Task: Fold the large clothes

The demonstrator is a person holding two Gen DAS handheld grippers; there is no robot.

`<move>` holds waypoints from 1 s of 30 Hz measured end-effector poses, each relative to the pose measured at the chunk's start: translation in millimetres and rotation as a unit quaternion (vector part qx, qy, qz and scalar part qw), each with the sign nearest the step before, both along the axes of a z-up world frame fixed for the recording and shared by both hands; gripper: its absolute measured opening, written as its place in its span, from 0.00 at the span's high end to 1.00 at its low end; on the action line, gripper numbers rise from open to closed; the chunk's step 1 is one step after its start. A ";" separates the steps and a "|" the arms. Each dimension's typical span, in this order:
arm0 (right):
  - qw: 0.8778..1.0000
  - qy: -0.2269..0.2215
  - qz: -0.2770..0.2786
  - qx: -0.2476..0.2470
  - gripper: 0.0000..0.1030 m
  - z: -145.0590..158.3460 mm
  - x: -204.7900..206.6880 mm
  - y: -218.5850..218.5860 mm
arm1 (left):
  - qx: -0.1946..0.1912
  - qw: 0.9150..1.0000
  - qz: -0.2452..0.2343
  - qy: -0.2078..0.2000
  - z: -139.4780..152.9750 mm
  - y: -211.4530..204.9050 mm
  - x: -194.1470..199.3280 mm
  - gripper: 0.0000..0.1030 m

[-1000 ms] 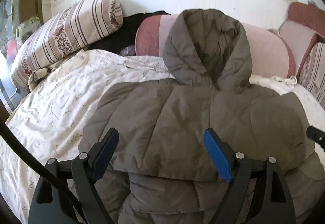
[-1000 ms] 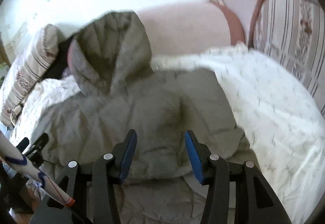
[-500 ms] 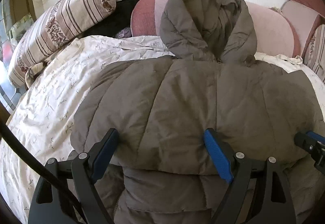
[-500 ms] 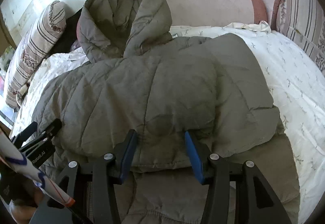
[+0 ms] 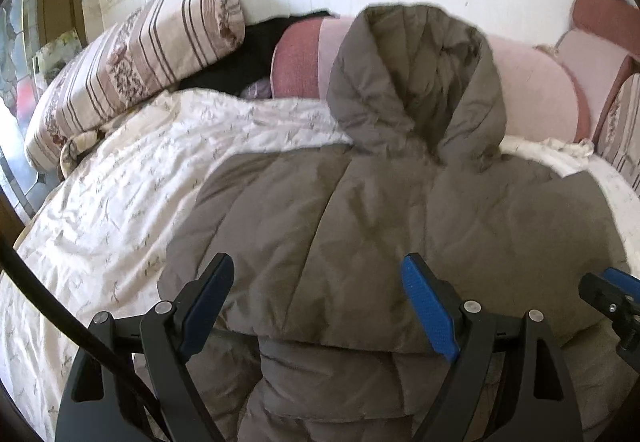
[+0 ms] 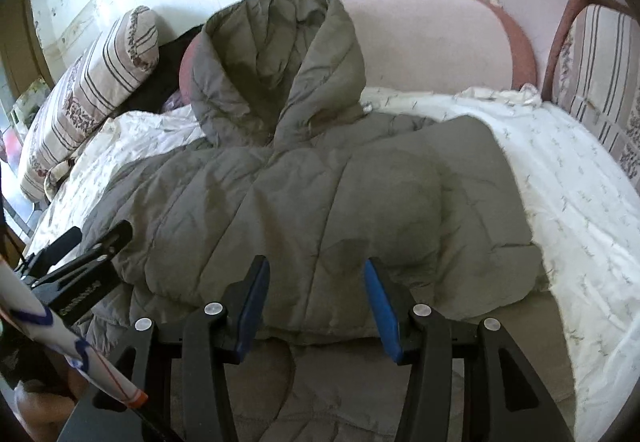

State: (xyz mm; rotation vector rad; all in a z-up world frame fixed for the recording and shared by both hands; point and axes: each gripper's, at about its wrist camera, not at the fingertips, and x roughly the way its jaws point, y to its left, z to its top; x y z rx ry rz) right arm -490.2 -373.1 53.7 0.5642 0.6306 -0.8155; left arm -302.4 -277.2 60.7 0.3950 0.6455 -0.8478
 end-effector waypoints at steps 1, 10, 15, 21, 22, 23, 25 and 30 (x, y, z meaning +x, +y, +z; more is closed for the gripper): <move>1.000 0.001 0.001 0.005 0.48 -1.9 0.7 -1.0 | 0.008 1.000 0.003 0.004 -3.3 -1.9 1.5 0.17; 0.999 0.033 0.007 0.033 0.46 -20.7 10.2 -7.0 | 0.034 0.999 0.000 0.021 -16.2 -5.9 5.5 0.17; 1.000 0.011 0.006 0.028 0.46 -11.0 3.4 -3.6 | -0.002 1.000 0.014 0.019 -1.2 4.0 11.6 0.17; 1.000 0.009 -0.002 0.027 0.46 -9.1 0.2 -5.9 | 0.000 0.998 0.055 0.043 -3.5 10.9 37.1 0.17; 0.999 0.014 -0.002 0.038 0.46 -14.0 1.8 -8.2 | 0.007 0.997 0.058 0.058 -8.2 10.5 41.0 0.17; 0.999 0.019 0.000 0.043 0.46 -17.5 3.4 -9.1 | 0.015 0.995 0.058 0.076 -13.5 8.5 45.4 0.17; 0.999 0.019 0.000 0.037 0.46 -15.7 3.7 -7.6 | 0.020 0.995 0.053 0.086 -17.3 7.0 47.8 0.17; 1.000 -0.006 0.000 0.025 0.46 -4.8 -3.1 -4.2 | -0.008 0.996 0.051 0.073 -4.2 12.3 39.8 0.17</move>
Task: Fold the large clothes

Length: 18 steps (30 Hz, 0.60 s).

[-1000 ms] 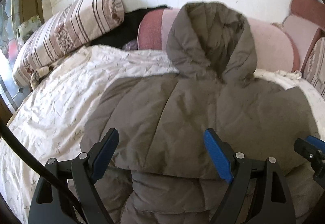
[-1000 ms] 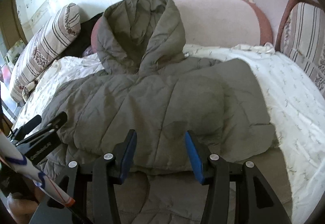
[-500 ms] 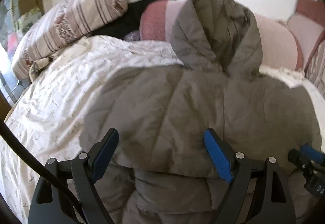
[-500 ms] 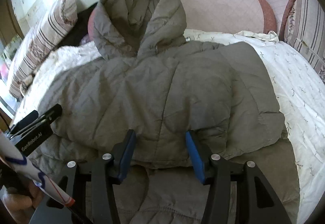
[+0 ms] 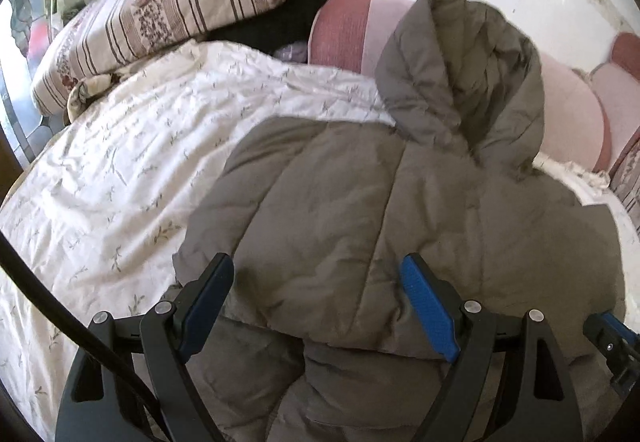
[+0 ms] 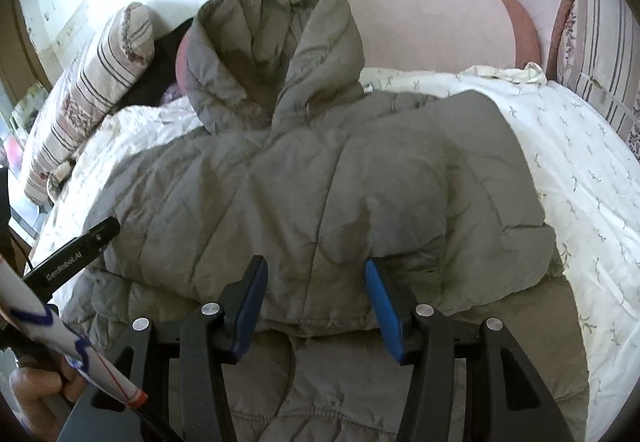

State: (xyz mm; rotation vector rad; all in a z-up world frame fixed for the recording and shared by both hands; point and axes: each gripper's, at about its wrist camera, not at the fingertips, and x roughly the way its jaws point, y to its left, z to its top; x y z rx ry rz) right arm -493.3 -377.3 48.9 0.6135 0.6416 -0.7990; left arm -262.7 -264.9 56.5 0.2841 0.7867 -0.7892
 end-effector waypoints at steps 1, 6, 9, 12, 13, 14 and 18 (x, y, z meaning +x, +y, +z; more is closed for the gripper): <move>1.000 0.000 -0.002 -0.001 0.46 0.5 -0.8 -0.4 | -0.002 1.000 -0.001 -0.001 1.0 -0.2 -1.3 0.17; 1.000 -0.002 -0.009 0.004 0.46 -0.7 -3.5 -3.1 | -0.005 1.000 -0.006 -0.018 5.5 -1.3 -7.6 0.17; 1.000 0.002 -0.007 0.004 0.46 -1.8 -1.7 -3.4 | 0.006 1.000 -0.013 -0.016 0.9 -5.6 -8.7 0.17; 1.000 0.006 -0.005 0.008 0.46 -4.8 -0.5 -4.4 | 0.024 0.999 -0.020 -0.012 -6.9 -10.8 -10.4 0.17; 1.000 0.004 -0.005 0.007 0.46 -3.9 -1.1 -4.3 | 0.023 0.999 -0.021 -0.018 -5.7 -10.8 -12.7 0.17; 1.000 0.001 -0.006 0.005 0.46 -2.5 -2.1 -4.1 | 0.019 0.999 -0.023 -0.021 -3.9 -10.2 -15.1 0.17; 1.000 -0.005 -0.009 0.004 0.46 -0.3 -5.4 -4.8 | 0.011 0.999 -0.038 -0.035 1.1 -11.1 -25.9 0.17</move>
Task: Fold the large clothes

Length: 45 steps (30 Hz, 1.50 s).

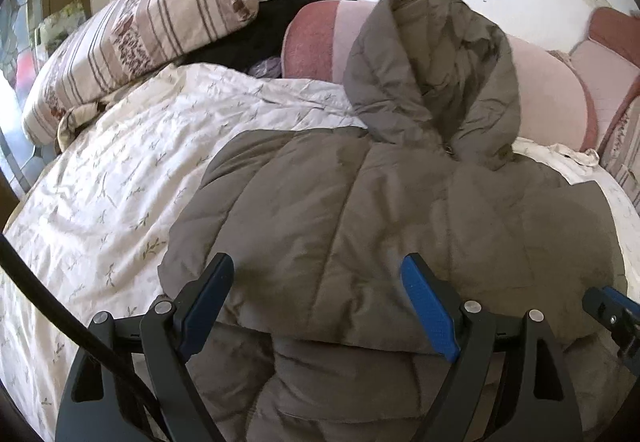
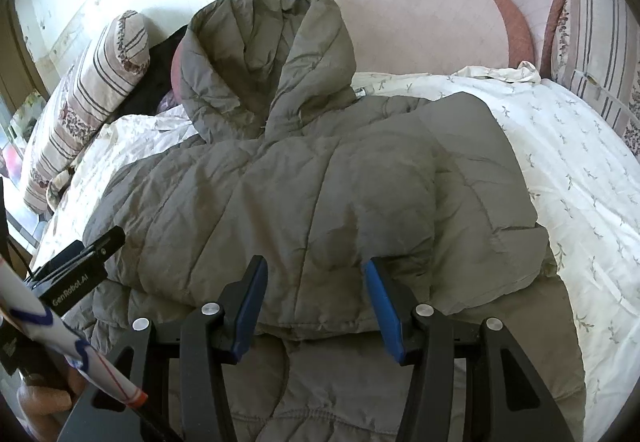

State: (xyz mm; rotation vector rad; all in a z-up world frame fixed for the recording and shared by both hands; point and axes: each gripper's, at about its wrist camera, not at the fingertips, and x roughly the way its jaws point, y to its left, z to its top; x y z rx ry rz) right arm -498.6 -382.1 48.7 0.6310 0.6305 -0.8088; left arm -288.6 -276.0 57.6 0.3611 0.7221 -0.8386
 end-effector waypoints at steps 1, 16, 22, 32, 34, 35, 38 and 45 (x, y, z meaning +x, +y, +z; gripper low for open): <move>1.000 0.002 0.001 0.007 0.46 -3.1 0.9 -1.5 | 0.004 1.000 -0.007 -0.002 -1.5 -2.2 -3.1 0.17; 0.999 -0.029 -0.012 -0.008 0.46 18.4 -31.1 18.8 | -0.030 0.999 -0.018 -0.009 31.4 15.1 -14.3 0.17; 0.999 -0.041 -0.033 -0.010 0.46 36.1 -61.6 60.5 | -0.070 0.996 -0.015 -0.048 60.6 40.8 -22.1 0.17; 0.996 -0.075 -0.015 -0.035 0.41 114.4 -70.4 130.9 | -0.136 0.984 -0.025 -0.116 99.2 80.7 -35.1 0.17; 0.995 -0.081 -0.011 -0.061 0.38 140.2 -67.6 140.5 | -0.152 0.982 -0.027 -0.111 104.2 87.4 -33.0 0.17; 0.994 -0.081 -0.007 -0.072 0.38 150.8 -64.7 144.4 | -0.158 0.981 -0.026 -0.110 106.0 90.6 -32.8 0.17; 0.993 -0.069 0.011 -0.093 0.38 180.6 -52.0 153.3 | -0.179 0.979 -0.022 -0.100 110.4 98.6 -27.5 0.17; 0.990 -0.041 0.031 -0.133 0.38 224.3 -36.6 167.5 | -0.192 0.980 -0.013 -0.058 101.1 98.1 -10.1 0.17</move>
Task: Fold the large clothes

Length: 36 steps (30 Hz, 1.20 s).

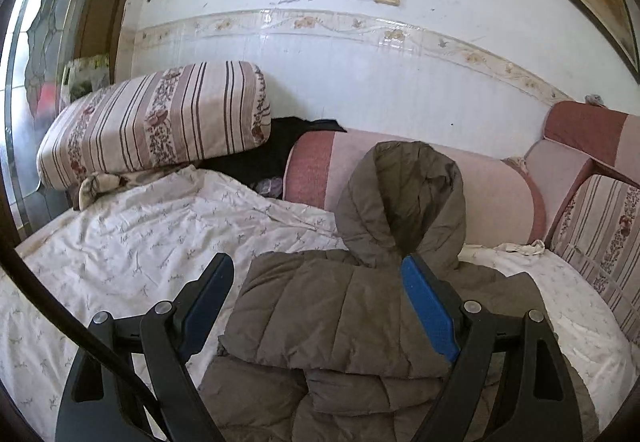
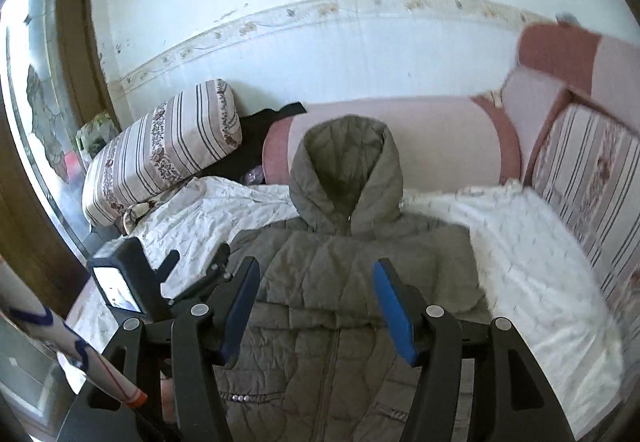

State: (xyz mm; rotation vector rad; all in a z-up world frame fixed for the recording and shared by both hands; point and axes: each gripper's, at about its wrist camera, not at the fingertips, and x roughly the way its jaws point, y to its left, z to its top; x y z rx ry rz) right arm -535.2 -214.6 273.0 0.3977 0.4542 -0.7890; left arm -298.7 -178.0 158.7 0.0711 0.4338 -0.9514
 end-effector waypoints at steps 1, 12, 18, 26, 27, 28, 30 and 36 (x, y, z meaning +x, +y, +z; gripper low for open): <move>1.000 0.006 0.001 -0.009 0.38 6.0 2.8 2.6 | -0.003 1.000 -0.002 0.007 -0.8 0.3 3.2 0.17; 0.997 0.056 0.010 -0.061 0.37 48.7 46.7 7.8 | -0.019 0.998 -0.007 0.058 -5.7 3.0 27.8 0.17; 0.996 0.072 0.017 -0.058 0.37 59.2 75.5 -4.0 | -0.025 0.996 -0.007 0.080 -6.3 4.7 38.9 0.17; 0.996 0.079 0.018 -0.031 0.36 62.1 106.3 -48.8 | 0.004 0.993 -0.028 0.118 -20.5 -11.2 46.9 0.17; 0.996 0.079 0.016 -0.023 0.36 61.5 110.3 -59.9 | 0.014 0.992 -0.033 0.120 -23.5 -15.1 46.7 0.17; 0.997 0.077 0.012 -0.015 0.36 60.3 114.0 -73.5 | 0.022 0.992 -0.036 0.121 -26.2 -18.5 46.5 0.17; 0.997 0.071 0.002 0.002 0.36 55.6 120.1 -104.0 | 0.045 0.991 -0.039 0.119 -32.9 -27.6 44.5 0.17; 0.996 0.055 -0.036 0.064 0.33 27.5 134.6 -202.6 | 0.077 0.991 -0.042 0.101 -43.0 -44.2 38.0 0.17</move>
